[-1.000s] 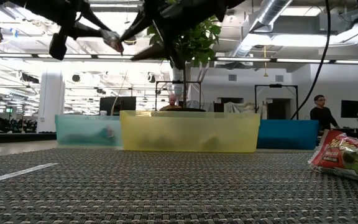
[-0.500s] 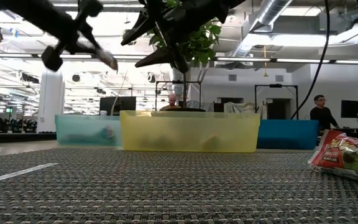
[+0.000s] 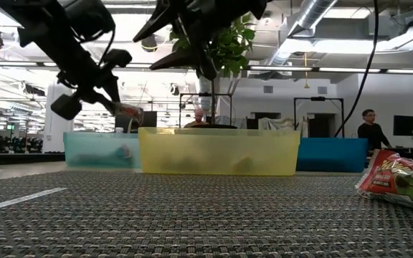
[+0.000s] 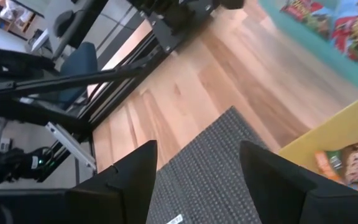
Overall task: Pick and place Granola Bars by type
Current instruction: Put the red granola bar into the green bin
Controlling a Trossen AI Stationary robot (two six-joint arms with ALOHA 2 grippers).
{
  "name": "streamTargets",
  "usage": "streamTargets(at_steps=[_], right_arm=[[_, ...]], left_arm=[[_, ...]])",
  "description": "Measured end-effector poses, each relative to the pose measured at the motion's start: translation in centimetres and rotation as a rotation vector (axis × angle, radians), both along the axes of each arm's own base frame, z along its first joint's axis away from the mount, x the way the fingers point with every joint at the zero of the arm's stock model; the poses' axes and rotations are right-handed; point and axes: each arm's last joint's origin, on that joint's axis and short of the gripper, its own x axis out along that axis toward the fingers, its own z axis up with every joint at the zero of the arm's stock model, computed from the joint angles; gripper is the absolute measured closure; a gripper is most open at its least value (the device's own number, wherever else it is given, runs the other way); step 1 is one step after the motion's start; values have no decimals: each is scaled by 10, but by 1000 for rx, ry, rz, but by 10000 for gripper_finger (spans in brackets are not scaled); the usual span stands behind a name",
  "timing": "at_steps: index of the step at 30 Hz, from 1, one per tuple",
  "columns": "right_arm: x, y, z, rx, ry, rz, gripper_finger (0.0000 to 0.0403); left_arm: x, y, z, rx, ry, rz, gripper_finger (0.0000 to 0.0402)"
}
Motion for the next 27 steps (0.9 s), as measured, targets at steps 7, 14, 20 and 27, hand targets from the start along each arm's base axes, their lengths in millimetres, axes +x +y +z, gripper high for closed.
streamTargets(at_steps=[7, 14, 20, 27], right_arm=[[-1, 14, 0, 0, 2, 32, 187], [-1, 19, 0, -1, 5, 42, 187], [-1, 19, 0, -2, 5, 42, 187], [-2, 19, -2, 19, 27, 71, 187]], left_arm=[[3, 8, -8, -30, 8, 46, 360], [2, 13, -8, -27, 28, 49, 320], [2, 12, -8, -31, 27, 45, 278], [2, 12, -8, -35, 20, 48, 262]])
